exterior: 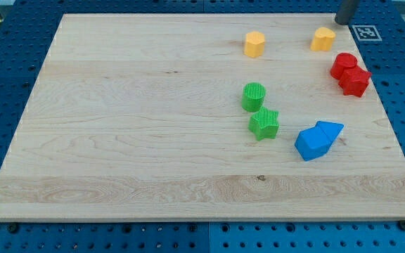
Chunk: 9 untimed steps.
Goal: Move the yellow heart to the top right of the yellow hexagon
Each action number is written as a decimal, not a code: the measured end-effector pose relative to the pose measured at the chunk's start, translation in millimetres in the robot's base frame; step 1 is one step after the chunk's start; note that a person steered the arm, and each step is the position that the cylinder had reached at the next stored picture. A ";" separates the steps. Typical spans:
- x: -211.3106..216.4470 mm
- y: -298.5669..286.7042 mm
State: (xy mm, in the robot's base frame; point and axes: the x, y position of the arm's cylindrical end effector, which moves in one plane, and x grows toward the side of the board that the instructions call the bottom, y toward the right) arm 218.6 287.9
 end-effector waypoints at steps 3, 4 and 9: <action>17.5 57.0; 48.0 57.0; 63.1 -58.0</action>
State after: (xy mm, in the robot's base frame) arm 281.7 229.9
